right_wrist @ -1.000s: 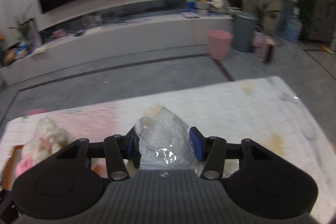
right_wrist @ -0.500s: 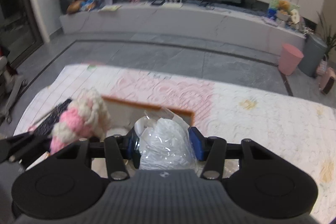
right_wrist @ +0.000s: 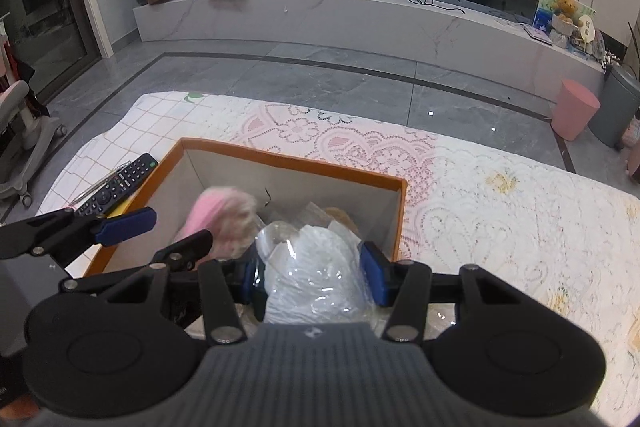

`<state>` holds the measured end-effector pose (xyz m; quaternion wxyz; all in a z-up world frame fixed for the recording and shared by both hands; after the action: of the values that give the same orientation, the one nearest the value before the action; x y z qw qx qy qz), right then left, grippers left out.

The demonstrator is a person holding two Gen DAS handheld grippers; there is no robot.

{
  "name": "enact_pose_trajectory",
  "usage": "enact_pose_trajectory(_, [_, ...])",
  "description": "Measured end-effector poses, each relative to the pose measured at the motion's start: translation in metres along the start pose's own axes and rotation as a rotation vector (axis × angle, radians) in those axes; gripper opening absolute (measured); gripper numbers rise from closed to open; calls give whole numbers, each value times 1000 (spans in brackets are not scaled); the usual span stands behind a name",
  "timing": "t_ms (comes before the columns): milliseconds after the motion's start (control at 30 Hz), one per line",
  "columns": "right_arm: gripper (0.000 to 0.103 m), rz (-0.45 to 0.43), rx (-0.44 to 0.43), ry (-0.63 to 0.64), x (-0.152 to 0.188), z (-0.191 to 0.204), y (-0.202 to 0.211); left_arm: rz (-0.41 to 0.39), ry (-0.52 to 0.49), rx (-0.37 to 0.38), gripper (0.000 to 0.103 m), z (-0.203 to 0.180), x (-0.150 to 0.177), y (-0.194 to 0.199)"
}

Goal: Organize soft objects
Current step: 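Carry the pink toy into the box and open the left tool while the right tool carries the bag, then lower the clear plastic bag into the box and open the right tool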

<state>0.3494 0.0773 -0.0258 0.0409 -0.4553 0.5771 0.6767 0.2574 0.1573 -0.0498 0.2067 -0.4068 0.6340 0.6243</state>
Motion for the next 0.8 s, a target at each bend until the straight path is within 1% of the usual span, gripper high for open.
enact_pose_trajectory(67, [51,-4,-8,-8,0,1,3,-6,-25,-3,77,-2,-2,4])
enact_pose_trajectory(200, [51,-28,-29,2,0,6,15,-26,-77,-27,83,-3,-7,22])
enact_pose_trajectory(233, [51,-33,-33,1,0,7,18,-21,-79,-37,84,-2,-7,26])
enact_pose_trajectory(267, [51,-39,-34,0,0,7,21,-15,-81,-47,88,-1,-8,30])
enact_pose_trajectory(300, [51,-46,-35,1,0,8,24,-10,-84,-57,89,1,-8,35])
enact_pose_trajectory(367, [51,-66,-40,-5,2,9,33,-20,-42,-70,91,7,-7,46])
enact_pose_trajectory(467, [51,-89,-77,-25,9,9,46,-24,5,-46,91,12,0,54])
enact_pose_trajectory(567, [51,-95,-78,21,19,14,56,-61,58,-54,92,16,9,56])
enact_pose_trajectory(600, [51,-99,-79,37,23,17,59,-69,62,-61,92,16,11,54])
enact_pose_trajectory(667, [51,-116,-77,55,30,21,64,-78,12,-97,92,15,13,50])
enact_pose_trajectory(700, [51,-124,-89,69,34,25,67,-101,-10,-112,92,15,14,47])
enact_pose_trajectory(733, [51,-128,-104,90,37,29,68,-102,-20,-114,92,16,15,43])
enact_pose_trajectory(767, [51,-133,-110,112,40,33,70,-88,-14,-106,92,18,15,39])
enact_pose_trajectory(800, [51,-133,-117,136,45,38,71,-78,15,-71,91,22,14,37])
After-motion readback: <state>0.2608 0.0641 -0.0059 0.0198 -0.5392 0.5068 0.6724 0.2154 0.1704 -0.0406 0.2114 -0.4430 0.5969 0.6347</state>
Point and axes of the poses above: each gripper's, at about its wrist camera, not at the fingertips, and y roughly against the way its jaws point, z to its left, x to its underside, the point moved 7 cm from there along -y, roughly the way its jaws point, and after that the axes turned 12 degrees about y, right-handed, at the moved point
